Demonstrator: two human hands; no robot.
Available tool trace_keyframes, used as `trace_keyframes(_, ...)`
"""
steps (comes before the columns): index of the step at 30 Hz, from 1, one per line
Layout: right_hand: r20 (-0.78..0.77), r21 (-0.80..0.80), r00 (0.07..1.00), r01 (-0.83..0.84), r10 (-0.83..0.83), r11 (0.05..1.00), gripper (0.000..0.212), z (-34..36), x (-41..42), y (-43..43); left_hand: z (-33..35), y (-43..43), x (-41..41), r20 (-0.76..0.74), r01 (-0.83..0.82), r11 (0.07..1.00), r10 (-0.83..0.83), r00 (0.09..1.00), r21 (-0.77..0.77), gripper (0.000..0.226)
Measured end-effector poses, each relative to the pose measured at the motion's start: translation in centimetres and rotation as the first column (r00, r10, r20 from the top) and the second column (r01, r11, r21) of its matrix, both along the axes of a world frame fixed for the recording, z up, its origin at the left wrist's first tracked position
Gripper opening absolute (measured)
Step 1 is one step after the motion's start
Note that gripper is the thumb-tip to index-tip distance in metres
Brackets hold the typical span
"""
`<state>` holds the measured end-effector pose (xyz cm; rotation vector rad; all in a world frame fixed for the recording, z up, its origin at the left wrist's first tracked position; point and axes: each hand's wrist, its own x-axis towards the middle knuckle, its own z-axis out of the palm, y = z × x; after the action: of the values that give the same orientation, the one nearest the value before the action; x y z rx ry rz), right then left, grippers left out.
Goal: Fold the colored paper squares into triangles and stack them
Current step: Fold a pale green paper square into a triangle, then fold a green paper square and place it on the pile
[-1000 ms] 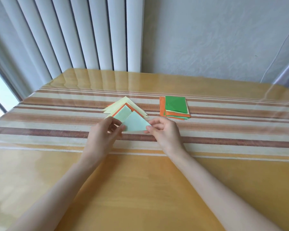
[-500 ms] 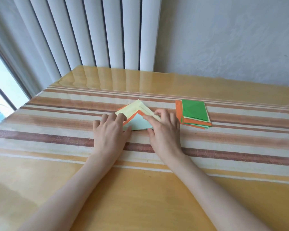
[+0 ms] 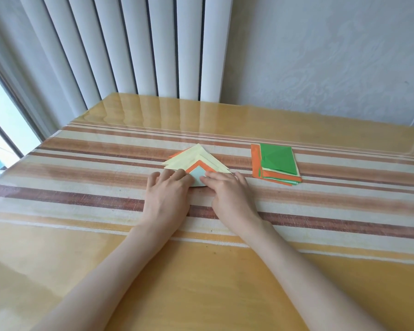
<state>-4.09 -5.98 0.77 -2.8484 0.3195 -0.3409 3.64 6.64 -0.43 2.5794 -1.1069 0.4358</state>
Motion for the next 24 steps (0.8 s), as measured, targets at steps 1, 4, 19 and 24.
trace_keyframes(1,-0.021,0.045,1.0,0.002,-0.001,0.999,0.057,0.3,0.2,-0.3,0.4,-0.2,-0.2,-0.05,-0.025,0.999,0.027,0.998,0.029,0.037)
trace_keyframes(4,-0.027,0.321,1.0,-0.001,0.01,0.947,0.062,0.9,0.4,-1.3,1.6,-1.1,-0.1,-0.174,-0.114,0.993,0.116,0.978,0.022,0.039)
trace_keyframes(19,0.3,0.212,0.906,0.243,-0.3,0.947,0.031,-0.3,-8.4,-12.1,1.5,-4.1,-8.8,0.239,0.2,0.921,-0.122,0.963,-0.335,0.03)
trace_keyframes(24,0.138,0.079,0.969,0.198,-0.207,0.977,0.051,0.0,-6.5,-14.1,0.1,-4.3,-8.3,0.186,0.333,0.93,-0.303,0.935,-0.157,0.033)
